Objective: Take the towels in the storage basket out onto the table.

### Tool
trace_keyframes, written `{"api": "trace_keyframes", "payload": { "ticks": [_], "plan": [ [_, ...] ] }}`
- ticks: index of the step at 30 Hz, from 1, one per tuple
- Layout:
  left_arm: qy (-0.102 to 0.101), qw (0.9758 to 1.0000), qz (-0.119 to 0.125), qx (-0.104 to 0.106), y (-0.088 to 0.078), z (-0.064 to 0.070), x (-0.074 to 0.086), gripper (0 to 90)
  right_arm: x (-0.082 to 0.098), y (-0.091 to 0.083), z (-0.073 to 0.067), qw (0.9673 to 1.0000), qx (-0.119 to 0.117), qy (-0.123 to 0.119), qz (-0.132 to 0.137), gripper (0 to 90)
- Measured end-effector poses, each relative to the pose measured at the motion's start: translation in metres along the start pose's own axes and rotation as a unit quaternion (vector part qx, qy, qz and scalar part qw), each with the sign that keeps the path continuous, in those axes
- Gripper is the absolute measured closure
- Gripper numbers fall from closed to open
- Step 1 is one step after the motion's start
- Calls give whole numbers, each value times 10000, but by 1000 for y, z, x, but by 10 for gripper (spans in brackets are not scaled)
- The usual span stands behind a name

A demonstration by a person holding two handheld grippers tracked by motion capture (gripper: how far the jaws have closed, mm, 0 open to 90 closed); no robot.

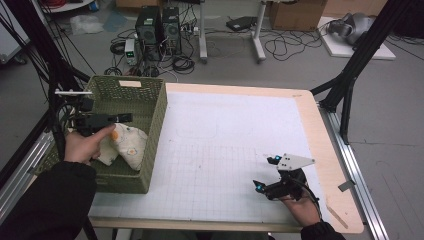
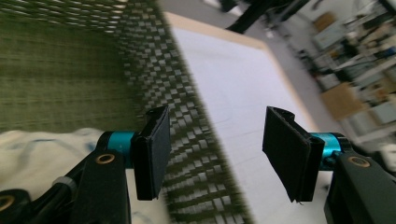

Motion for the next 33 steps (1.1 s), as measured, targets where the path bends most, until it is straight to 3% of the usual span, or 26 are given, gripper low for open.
{"api": "trace_keyframes", "payload": {
  "ticks": [3,6,9,13,15,16,17,21,24,26,31,32,33],
  "plan": [
    [190,9990,-145,-382,-1,-6,1,411,0,0,0,10000,0,14,10,53],
    [411,9961,-238,-740,-1,-10,0,409,0,0,0,10000,-1,13,0,53],
    [784,9887,-380,-1220,-1,-13,-1,380,0,0,0,10000,1,11,-4,53],
    [1112,9796,-550,-1582,2,-18,-1,357,0,1,0,10000,4,20,-11,53],
    [1238,9736,-675,-1798,5,-22,0,351,0,1,0,10000,4,10,-14,53],
    [1300,9693,-852,-1906,9,-26,2,348,0,1,0,10000,4,9,-13,53],
    [1300,9693,-852,-1906,9,-26,2,341,0,1,0,10000,4,9,-13,53],
    [1368,9589,-1163,-2198,17,-33,6,294,0,1,0,10000,4,17,-8,53],
    [1346,9543,-1314,-2324,22,-38,7,278,0,1,0,10000,-7,17,-25,53],
    [1310,9516,-1455,-2370,25,-42,9,274,0,1,0,10000,-5,18,-22,54],
    [1228,9423,-2026,-2364,34,-51,16,302,0,1,0,10000,6,-2,-15,53],
    [1245,9401,-2120,-2361,36,-52,18,329,0,0,0,10000,12,2,-12,53],
    [1291,9342,-2291,-2410,40,-54,22,334,0,1,0,10000,1,11,2,53]
  ]
}}
Point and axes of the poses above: each handheld gripper's, and its own axes: y roughly forward along the jaws, x roughly out of its underside, z roughly to its right, the point moved 3 cm from there along y, roughly forward along the jaws, and after that the axes turned 1 degree about x, right-handed, at the moved point
